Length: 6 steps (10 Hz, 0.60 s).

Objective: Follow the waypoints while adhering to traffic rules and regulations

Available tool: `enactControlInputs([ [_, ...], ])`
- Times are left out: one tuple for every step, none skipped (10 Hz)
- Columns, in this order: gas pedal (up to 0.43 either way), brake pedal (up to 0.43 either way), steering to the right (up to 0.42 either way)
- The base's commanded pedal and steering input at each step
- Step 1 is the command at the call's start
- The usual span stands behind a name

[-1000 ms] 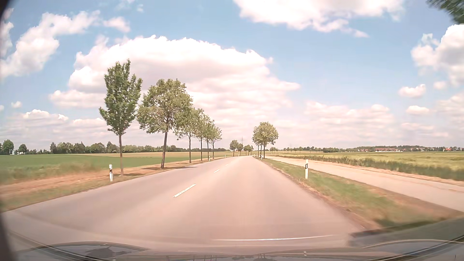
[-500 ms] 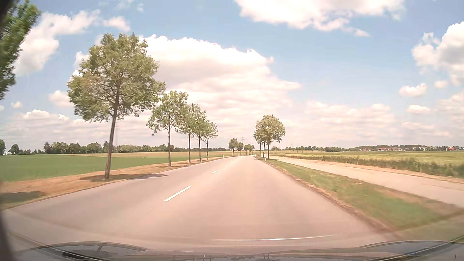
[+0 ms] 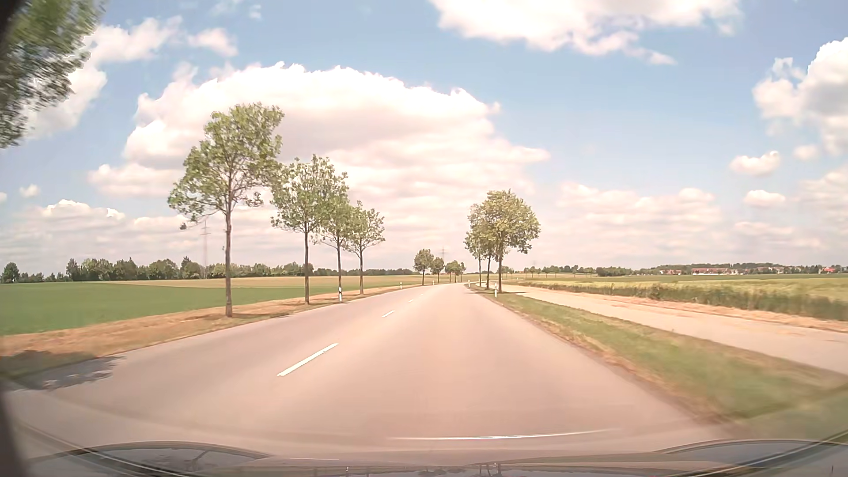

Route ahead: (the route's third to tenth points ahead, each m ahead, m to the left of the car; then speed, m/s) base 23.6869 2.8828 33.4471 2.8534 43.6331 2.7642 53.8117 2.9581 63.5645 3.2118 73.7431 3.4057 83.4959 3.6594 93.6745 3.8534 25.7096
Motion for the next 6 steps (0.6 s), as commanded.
enactControlInputs([
  [0.248,0.012,-0.001],
  [0.248,0.012,-0.002],
  [0.248,0.012,-0.003],
  [0.248,0.012,-0.004],
  [0.248,0.012,-0.004],
  [0.248,0.012,-0.004],
])
